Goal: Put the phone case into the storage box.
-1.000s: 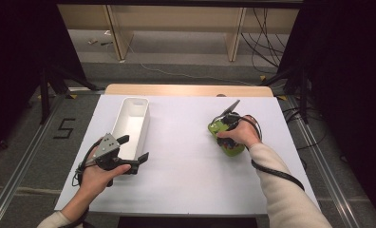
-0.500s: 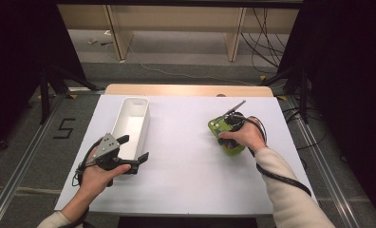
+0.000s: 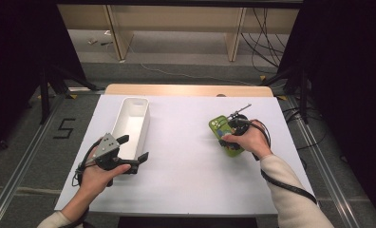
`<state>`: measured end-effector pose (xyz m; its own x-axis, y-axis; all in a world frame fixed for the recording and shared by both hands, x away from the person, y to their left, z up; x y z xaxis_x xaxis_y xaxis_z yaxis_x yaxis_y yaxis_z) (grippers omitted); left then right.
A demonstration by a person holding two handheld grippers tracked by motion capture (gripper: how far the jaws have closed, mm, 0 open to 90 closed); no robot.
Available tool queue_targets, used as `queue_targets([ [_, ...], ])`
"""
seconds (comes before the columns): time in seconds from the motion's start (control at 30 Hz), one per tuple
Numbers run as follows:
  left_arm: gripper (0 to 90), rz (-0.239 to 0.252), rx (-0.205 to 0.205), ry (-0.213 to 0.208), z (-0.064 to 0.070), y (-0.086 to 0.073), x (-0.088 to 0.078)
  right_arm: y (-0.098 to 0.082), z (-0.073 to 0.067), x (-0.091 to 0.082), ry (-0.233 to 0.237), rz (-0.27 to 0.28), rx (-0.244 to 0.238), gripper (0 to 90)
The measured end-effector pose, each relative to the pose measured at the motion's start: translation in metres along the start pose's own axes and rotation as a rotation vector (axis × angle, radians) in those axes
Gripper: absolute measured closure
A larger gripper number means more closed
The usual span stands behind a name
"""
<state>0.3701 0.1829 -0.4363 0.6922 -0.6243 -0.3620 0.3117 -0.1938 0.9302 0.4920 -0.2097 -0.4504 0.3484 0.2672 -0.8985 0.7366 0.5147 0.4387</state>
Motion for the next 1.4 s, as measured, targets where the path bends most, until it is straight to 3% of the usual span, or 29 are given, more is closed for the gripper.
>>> queue_targets([
  [0.57,3.5,0.003,-0.002,0.002,-0.001,0.0,-0.001,-0.013,0.0,-0.005,0.025,0.172,-0.058,17.0],
  [1.4,3.5,0.008,-0.009,0.007,-0.002,0.001,-0.002,-0.023,-0.02,-0.014,0.094,0.365,-0.067,17.0],
])
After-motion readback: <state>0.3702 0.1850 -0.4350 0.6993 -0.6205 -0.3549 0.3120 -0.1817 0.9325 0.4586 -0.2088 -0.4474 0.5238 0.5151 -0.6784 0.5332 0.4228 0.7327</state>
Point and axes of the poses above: each handheld gripper's, and its own axes: x roughly forward along the jaws, y roughly out of its top, z roughly to its right, the point moved 2 cm from there along x, roughly forward along the jaws, and after that the axes turned 2 degrees about -z, right-handed, at the moved point
